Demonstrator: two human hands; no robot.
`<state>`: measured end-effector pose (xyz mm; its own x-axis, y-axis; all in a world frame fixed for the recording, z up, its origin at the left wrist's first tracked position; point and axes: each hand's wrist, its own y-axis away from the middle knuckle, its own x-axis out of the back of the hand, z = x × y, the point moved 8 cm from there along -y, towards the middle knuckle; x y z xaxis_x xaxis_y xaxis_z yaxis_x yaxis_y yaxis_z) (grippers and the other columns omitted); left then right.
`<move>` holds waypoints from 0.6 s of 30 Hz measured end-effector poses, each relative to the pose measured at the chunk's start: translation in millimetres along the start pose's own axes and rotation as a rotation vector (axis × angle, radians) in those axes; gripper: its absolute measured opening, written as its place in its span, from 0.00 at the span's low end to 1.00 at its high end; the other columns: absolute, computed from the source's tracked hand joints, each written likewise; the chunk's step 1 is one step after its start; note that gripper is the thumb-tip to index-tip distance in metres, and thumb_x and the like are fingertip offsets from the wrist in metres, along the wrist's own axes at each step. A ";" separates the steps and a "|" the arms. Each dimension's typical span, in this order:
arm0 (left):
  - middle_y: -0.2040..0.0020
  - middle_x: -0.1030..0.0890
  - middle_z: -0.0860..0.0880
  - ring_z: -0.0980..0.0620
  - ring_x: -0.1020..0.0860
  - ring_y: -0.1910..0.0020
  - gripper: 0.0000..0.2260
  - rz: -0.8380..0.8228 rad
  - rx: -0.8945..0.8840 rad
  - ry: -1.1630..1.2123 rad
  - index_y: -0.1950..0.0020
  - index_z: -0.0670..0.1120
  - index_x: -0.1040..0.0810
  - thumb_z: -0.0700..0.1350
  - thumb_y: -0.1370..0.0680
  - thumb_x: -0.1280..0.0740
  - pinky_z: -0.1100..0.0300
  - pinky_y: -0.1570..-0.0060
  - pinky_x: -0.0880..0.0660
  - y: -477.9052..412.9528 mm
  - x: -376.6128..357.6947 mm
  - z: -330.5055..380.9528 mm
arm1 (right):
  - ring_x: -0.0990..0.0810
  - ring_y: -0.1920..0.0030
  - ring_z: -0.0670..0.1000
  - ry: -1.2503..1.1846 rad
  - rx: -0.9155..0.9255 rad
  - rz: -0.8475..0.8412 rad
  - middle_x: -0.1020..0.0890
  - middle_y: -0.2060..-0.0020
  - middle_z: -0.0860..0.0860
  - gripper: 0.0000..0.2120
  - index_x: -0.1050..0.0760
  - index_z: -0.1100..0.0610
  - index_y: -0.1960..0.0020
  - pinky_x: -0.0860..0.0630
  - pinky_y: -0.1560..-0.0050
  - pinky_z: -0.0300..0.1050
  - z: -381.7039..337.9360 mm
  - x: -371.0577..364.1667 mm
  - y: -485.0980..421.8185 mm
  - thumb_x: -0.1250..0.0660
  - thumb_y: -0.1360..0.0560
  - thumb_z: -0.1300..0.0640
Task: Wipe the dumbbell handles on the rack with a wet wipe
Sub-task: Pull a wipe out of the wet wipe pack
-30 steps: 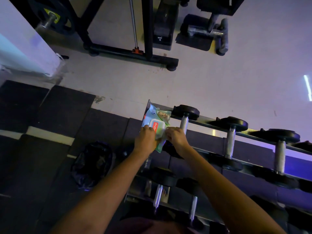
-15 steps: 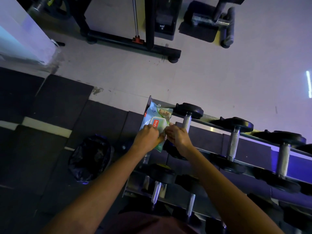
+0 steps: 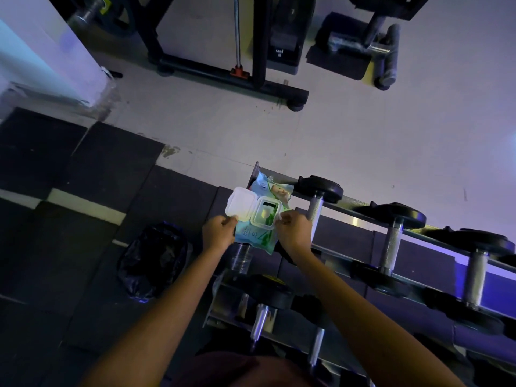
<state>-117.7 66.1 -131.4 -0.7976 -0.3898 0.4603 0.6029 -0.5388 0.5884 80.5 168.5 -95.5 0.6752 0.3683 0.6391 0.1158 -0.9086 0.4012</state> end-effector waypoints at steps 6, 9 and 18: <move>0.64 0.17 0.40 0.41 0.17 0.64 0.20 -0.005 0.033 0.074 0.61 0.37 0.22 0.55 0.26 0.29 0.45 0.59 0.19 5.9 -14.8 -19.2 | 0.23 0.64 0.53 0.325 0.304 -0.092 0.23 0.60 0.55 0.13 0.28 0.56 0.67 0.26 0.68 0.44 -34.5 -23.5 -10.7 0.39 0.24 0.63; 0.66 0.18 0.40 0.41 0.17 0.65 0.22 0.002 0.006 0.074 0.63 0.36 0.22 0.56 0.27 0.28 0.43 0.61 0.19 3.4 -16.5 -24.5 | 0.21 0.57 0.56 0.459 0.293 -0.152 0.22 0.56 0.58 0.09 0.26 0.59 0.60 0.23 0.63 0.47 -39.0 -28.8 -15.7 0.40 0.22 0.60; 0.68 0.20 0.37 0.39 0.18 0.67 0.22 0.054 -0.087 0.012 0.72 0.43 0.30 0.55 0.27 0.28 0.43 0.64 0.20 -0.9 -15.6 -23.3 | 0.28 0.39 0.60 0.888 0.508 -0.267 0.26 0.42 0.59 0.14 0.27 0.64 0.39 0.26 0.46 0.54 -55.2 -43.3 -11.5 0.39 0.23 0.61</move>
<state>-106.2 55.2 -154.6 -0.7643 -0.4289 0.4816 0.6417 -0.5796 0.5023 9.7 173.9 -91.6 -0.1688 0.3936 0.9037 0.6115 -0.6773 0.4092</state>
